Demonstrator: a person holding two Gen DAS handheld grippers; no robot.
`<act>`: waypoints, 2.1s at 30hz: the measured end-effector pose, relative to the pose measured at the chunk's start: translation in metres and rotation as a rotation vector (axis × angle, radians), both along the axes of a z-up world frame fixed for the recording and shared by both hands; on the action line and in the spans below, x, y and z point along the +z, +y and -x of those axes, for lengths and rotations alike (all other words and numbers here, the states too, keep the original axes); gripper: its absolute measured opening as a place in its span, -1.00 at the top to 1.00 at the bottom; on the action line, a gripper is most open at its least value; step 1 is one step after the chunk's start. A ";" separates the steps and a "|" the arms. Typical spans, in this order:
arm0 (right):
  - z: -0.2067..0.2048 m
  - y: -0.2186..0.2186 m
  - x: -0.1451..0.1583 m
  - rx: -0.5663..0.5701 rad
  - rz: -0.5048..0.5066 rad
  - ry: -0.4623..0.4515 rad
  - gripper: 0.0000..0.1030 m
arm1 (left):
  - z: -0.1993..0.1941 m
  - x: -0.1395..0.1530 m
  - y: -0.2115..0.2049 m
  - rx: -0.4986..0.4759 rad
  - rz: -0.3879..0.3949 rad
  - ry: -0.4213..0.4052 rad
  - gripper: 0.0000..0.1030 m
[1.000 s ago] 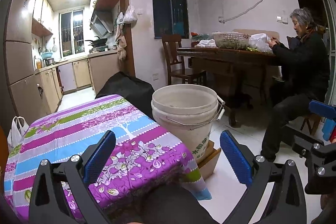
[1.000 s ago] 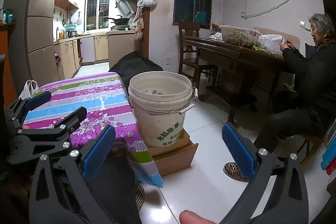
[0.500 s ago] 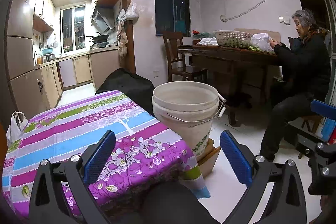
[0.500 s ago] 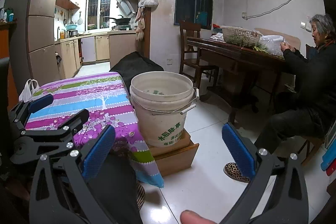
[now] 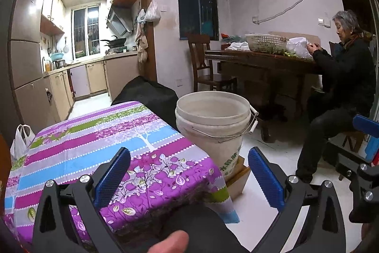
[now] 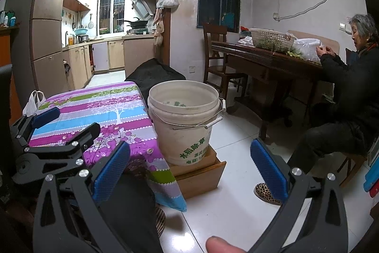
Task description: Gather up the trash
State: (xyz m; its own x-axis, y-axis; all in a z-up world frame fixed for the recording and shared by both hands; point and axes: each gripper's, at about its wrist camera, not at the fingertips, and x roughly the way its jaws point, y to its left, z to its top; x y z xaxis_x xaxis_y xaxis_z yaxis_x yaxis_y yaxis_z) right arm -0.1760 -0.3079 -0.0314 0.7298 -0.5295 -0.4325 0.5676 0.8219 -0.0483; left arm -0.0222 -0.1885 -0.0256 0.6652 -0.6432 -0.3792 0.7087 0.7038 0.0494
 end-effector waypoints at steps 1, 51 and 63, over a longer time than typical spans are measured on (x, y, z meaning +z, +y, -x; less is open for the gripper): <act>0.000 0.000 0.000 0.000 -0.001 -0.001 -0.90 | 0.000 0.000 0.000 0.001 0.000 0.002 -0.92; -0.001 0.000 -0.001 0.026 -0.006 0.012 -0.90 | 0.006 0.005 0.001 0.024 -0.018 -0.031 -0.92; 0.003 -0.004 0.004 0.015 0.005 0.011 -0.90 | 0.007 0.005 0.003 0.028 -0.033 -0.046 -0.92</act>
